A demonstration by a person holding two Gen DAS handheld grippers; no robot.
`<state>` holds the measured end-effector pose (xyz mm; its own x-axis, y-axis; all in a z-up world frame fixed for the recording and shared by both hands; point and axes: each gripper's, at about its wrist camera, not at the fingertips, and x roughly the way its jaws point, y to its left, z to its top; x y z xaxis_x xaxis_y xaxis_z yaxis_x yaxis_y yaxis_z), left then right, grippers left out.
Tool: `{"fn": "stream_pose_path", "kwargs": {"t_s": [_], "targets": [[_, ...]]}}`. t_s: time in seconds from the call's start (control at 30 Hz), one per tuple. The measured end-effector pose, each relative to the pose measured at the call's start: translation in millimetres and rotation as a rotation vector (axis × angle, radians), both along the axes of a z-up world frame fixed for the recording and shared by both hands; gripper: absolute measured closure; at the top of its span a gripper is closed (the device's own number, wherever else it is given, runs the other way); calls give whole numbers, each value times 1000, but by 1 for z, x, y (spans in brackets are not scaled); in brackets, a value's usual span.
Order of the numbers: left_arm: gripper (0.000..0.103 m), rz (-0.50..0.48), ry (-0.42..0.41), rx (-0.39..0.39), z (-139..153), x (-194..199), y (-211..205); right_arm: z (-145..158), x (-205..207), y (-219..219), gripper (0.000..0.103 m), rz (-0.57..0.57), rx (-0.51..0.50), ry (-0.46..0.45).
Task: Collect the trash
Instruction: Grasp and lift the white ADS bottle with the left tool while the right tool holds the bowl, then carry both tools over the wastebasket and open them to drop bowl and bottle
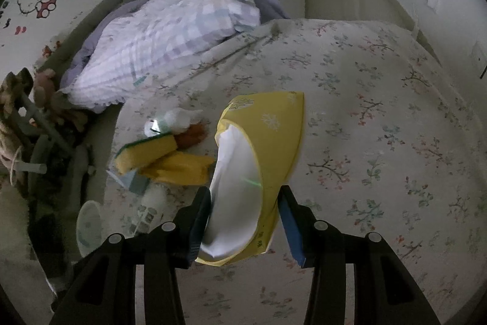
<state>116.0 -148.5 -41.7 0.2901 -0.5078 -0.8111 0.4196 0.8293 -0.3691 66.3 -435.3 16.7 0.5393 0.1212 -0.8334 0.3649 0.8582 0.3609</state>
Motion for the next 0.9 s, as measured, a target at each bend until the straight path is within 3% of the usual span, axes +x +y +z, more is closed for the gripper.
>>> {"fn": "stream_pose_path", "kwargs": {"t_s": [0.37,0.9], "targets": [[63,63,-30,-33,21,-11,62,5,17,51,56,63,20,-17],[63,289,-67,-19,23,-10,194,2,60,175,56,250,40,-40]]}}
